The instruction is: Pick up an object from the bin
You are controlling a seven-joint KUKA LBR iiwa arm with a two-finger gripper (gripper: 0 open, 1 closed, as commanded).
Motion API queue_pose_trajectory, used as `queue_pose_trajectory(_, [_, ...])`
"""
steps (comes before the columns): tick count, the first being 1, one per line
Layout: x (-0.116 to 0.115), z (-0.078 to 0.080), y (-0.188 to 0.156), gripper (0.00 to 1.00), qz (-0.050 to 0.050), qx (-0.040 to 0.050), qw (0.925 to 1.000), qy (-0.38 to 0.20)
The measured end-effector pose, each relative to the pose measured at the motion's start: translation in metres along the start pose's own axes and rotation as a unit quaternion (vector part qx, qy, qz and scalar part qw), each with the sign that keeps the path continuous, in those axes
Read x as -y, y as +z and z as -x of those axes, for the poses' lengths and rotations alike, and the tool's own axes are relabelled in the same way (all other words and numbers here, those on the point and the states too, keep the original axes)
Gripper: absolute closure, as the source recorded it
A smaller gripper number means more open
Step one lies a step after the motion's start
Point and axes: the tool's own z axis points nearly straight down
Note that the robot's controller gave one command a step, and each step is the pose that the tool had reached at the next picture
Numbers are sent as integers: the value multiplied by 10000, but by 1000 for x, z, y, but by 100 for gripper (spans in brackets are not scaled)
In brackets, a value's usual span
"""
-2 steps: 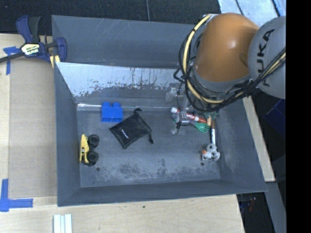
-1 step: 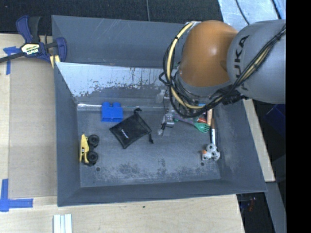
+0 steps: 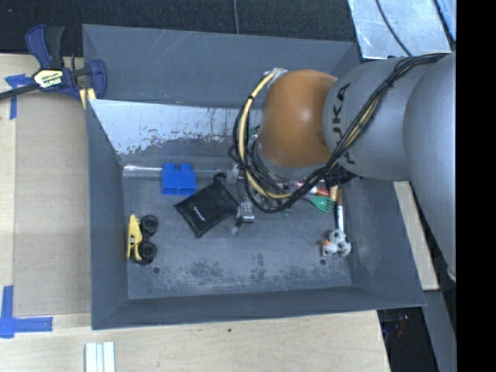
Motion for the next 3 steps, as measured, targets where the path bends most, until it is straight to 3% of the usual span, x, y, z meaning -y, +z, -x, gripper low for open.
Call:
queue_pose_trajectory(1, [-31,11,35,0,10,4,9991,427])
queue_pose_trajectory(2, [19,-26,37,0,15,21,9980,633])
queue_pose_trajectory(3, [-14,-21,-26,0,0,2,9978,669])
